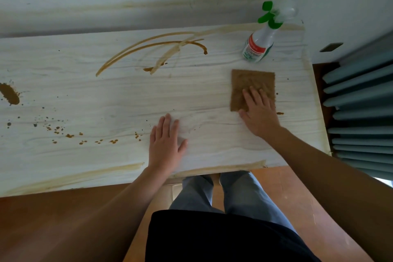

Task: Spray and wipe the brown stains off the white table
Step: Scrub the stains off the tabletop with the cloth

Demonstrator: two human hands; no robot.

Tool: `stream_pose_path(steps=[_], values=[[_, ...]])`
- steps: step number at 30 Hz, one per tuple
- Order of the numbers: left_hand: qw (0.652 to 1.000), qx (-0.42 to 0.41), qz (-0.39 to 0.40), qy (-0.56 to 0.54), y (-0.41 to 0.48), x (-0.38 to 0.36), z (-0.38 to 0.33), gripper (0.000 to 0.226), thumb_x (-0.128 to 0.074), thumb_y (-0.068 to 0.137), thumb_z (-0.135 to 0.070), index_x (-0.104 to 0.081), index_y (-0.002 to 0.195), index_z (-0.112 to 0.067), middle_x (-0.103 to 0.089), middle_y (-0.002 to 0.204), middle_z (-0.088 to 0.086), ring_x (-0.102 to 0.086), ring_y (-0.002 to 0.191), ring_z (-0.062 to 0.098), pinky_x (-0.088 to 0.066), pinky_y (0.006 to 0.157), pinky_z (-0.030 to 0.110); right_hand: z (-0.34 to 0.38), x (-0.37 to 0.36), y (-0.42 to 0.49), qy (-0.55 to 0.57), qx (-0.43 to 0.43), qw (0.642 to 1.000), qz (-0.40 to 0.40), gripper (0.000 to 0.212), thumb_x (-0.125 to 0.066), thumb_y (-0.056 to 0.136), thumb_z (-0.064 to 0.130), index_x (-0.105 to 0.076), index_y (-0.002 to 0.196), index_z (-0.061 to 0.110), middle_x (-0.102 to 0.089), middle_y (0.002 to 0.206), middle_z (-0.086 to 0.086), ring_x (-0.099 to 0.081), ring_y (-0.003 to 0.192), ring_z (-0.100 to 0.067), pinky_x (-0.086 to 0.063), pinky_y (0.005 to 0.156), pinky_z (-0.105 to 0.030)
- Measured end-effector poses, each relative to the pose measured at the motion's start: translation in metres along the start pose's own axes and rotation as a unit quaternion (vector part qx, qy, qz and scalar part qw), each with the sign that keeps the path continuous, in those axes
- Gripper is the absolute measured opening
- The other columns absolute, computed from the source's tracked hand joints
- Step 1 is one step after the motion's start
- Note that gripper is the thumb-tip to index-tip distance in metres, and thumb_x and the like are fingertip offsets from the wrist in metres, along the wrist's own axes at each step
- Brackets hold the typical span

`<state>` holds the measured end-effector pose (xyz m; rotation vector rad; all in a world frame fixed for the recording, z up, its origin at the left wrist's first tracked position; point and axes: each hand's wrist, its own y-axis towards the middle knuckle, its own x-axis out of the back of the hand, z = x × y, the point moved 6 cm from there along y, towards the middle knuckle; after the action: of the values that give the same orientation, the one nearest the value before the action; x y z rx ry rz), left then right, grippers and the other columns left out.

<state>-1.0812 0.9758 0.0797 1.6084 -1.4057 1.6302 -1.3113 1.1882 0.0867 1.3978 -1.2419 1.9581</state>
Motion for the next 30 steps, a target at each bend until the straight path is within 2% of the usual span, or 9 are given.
stream_pose_path(steps=[4, 7, 11, 14, 18, 20, 23, 30], values=[[1.0, 0.007, -0.008, -0.01, 0.002, 0.005, -0.005, 0.069, -0.045, 0.101, -0.052, -0.031, 0.157, -0.014, -0.015, 0.169, 0.014, -0.01, 0.157, 0.031, -0.015, 0.126, 0.047, 0.013, 0.001, 0.004, 0.049, -0.05, 0.997, -0.01, 0.068, -0.04, 0.1, 0.049, -0.017, 0.159, 0.023, -0.01, 0.167, -0.005, -0.005, 0.153, -0.033, -0.011, 0.122, -0.053], [0.998, 0.021, -0.05, -0.024, 0.004, 0.014, -0.012, 0.058, -0.055, 0.099, -0.044, -0.048, 0.146, -0.012, -0.035, 0.161, 0.019, -0.029, 0.15, 0.037, -0.027, 0.121, 0.052, 0.03, -0.011, -0.015, 0.048, -0.027, 0.998, -0.006, 0.071, -0.04, 0.099, 0.05, -0.013, 0.159, 0.022, -0.007, 0.168, -0.006, -0.002, 0.153, -0.033, -0.007, 0.124, -0.052], [0.997, -0.02, -0.074, -0.02, 0.017, 0.019, -0.04, 0.055, -0.057, 0.098, -0.042, -0.052, 0.143, -0.011, -0.041, 0.157, 0.018, -0.037, 0.146, 0.038, -0.031, 0.117, 0.054, 0.036, -0.034, -0.054, 0.039, 0.017, 0.999, 0.007, 0.072, -0.032, 0.099, 0.051, -0.004, 0.16, 0.025, 0.0, 0.168, -0.003, 0.005, 0.154, -0.028, -0.003, 0.125, -0.049], [0.997, -0.058, -0.048, -0.023, 0.033, 0.014, -0.07, 0.057, -0.052, 0.098, -0.047, -0.049, 0.145, -0.014, -0.039, 0.159, 0.015, -0.035, 0.147, 0.035, -0.028, 0.119, 0.052, 0.024, -0.048, -0.08, 0.01, 0.051, 0.998, 0.022, 0.074, -0.03, 0.098, 0.051, 0.002, 0.16, 0.026, 0.003, 0.169, -0.002, 0.007, 0.154, -0.026, -0.007, 0.125, -0.049], [0.995, -0.09, -0.04, -0.016, 0.046, 0.004, -0.103, 0.056, -0.052, 0.097, -0.046, -0.05, 0.143, -0.014, -0.04, 0.158, 0.016, -0.035, 0.147, 0.036, -0.03, 0.119, 0.052, -0.031, -0.037, -0.078, -0.003, 0.042, 0.999, 0.01, 0.07, -0.031, 0.1, 0.05, -0.007, 0.16, 0.024, -0.008, 0.168, -0.003, -0.003, 0.155, -0.027, -0.015, 0.124, -0.05], [0.996, -0.077, -0.032, -0.009, 0.049, -0.002, -0.113, 0.061, -0.052, 0.097, -0.047, -0.047, 0.147, -0.013, -0.035, 0.161, 0.018, -0.03, 0.149, 0.039, -0.028, 0.12, 0.053, -0.061, -0.025, -0.06, 0.002, 0.019, 1.0, 0.002, 0.069, -0.031, 0.101, 0.05, -0.01, 0.16, 0.023, -0.009, 0.168, -0.005, -0.004, 0.154, -0.029, -0.01, 0.124, -0.05], [0.999, -0.047, -0.021, -0.003, 0.049, -0.012, -0.117, 0.066, -0.041, 0.1, -0.05, -0.035, 0.154, -0.013, -0.021, 0.167, 0.017, -0.015, 0.155, 0.036, -0.017, 0.125, 0.053, -0.092, -0.003, -0.018, 0.019, 0.009, 1.0, -0.02, 0.066, -0.033, 0.103, 0.046, -0.012, 0.16, 0.021, -0.011, 0.168, -0.005, -0.004, 0.154, -0.032, -0.009, 0.122, -0.051], [0.998, -0.033, -0.049, 0.007, 0.046, -0.019, -0.118, 0.066, -0.034, 0.101, -0.054, -0.033, 0.153, -0.014, -0.02, 0.167, 0.014, -0.013, 0.156, 0.032, -0.015, 0.126, 0.051, -0.071, 0.012, 0.03, 0.053, 0.018, 0.996, -0.063, 0.063, -0.039, 0.102, 0.034, -0.02, 0.159, 0.019, -0.013, 0.167, -0.007, -0.005, 0.154, -0.033, -0.005, 0.125, -0.051]])
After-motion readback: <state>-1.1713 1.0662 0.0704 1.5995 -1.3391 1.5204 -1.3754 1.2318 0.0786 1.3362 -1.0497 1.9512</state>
